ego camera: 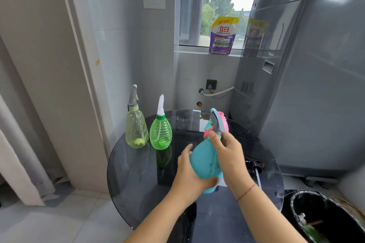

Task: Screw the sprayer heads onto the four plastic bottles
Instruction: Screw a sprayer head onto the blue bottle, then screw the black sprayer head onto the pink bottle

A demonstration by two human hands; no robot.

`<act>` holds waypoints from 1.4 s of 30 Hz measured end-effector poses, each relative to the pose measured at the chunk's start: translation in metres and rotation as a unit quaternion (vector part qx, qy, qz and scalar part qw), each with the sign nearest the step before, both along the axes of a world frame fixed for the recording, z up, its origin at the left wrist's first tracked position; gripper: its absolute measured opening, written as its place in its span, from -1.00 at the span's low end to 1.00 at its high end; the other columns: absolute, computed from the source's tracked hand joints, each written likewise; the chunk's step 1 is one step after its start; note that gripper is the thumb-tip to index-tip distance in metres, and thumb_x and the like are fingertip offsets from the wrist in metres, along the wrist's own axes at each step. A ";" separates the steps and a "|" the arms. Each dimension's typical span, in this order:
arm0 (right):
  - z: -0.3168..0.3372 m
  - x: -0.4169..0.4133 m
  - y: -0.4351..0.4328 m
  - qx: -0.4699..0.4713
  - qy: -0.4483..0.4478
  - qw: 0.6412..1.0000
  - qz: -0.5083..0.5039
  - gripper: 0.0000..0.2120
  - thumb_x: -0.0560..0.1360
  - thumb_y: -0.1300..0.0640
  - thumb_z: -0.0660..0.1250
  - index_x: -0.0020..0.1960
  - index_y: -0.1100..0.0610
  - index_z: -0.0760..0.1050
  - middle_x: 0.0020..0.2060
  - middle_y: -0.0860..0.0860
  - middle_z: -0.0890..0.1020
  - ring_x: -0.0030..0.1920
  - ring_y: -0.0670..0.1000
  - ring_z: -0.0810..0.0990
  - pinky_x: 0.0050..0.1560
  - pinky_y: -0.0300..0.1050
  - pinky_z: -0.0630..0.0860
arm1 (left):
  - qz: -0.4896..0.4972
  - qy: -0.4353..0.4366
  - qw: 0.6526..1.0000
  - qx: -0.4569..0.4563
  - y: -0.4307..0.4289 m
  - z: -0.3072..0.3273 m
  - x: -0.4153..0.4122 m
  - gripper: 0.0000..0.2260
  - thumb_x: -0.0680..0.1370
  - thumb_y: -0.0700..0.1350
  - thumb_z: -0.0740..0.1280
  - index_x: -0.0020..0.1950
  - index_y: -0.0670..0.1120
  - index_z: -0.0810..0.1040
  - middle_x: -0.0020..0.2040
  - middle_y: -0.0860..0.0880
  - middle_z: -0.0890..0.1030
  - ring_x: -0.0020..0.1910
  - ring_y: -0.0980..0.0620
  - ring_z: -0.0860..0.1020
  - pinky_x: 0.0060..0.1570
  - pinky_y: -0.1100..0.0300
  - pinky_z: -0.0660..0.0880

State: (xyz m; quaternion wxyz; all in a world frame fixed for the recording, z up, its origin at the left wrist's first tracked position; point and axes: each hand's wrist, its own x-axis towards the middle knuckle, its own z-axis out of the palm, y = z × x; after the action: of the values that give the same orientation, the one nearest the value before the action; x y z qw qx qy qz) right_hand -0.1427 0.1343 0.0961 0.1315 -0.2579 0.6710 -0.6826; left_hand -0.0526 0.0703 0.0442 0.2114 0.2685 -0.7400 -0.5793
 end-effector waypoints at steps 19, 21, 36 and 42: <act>-0.068 -0.044 -0.056 0.077 -0.087 0.985 0.127 -0.43 0.52 0.14 0.35 0.46 0.02 0.22 0.10 0.00 0.59 0.08 -0.06 0.61 -0.02 -0.20 0.63 | 0.177 -0.091 0.974 -0.109 -0.069 -0.027 -0.059 -0.17 0.41 0.06 0.47 0.55 0.03 0.09 0.44 -0.08 0.27 0.40 -0.16 0.24 0.34 -0.13 0.35; -0.072 -0.051 -0.067 0.082 -0.068 0.987 0.120 -0.42 0.51 0.14 0.35 0.46 0.01 0.21 0.07 -0.09 0.57 0.03 -0.16 0.59 -0.16 -0.35 0.60 | 0.189 -0.075 0.974 -0.101 -0.073 -0.030 -0.068 -0.20 0.43 -0.01 0.48 0.55 -0.04 0.10 0.47 -0.09 0.29 0.42 -0.15 0.24 0.35 -0.10 0.34; -0.077 -0.079 -0.104 0.105 -0.033 0.989 0.096 -0.37 0.53 0.11 0.33 0.51 0.04 0.12 0.36 0.01 0.43 0.33 0.03 0.44 0.32 0.07 0.46 | 0.127 -0.045 0.988 -0.069 -0.073 -0.042 -0.084 -0.19 0.54 -0.22 0.37 0.58 -0.07 -0.13 0.61 -0.03 -0.09 0.57 0.00 -0.03 0.49 0.09 0.11; -0.079 -0.061 -0.087 0.138 -0.017 0.989 0.054 -0.54 0.54 0.08 0.30 0.38 0.13 0.28 0.14 -0.11 0.49 0.24 -0.04 0.49 0.04 -0.36 0.50 | 0.124 -0.054 0.989 -0.063 -0.060 -0.042 -0.070 -0.22 0.53 -0.21 0.38 0.57 -0.11 -0.06 0.60 -0.05 -0.03 0.57 -0.03 0.01 0.48 0.05 0.13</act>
State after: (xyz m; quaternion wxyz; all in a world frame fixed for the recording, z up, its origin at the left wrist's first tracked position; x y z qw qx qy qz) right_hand -0.2038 0.0469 0.0168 0.2133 -0.2617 0.7415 -0.5798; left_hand -0.1226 0.0101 0.0019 0.2576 0.3750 -0.7466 -0.4854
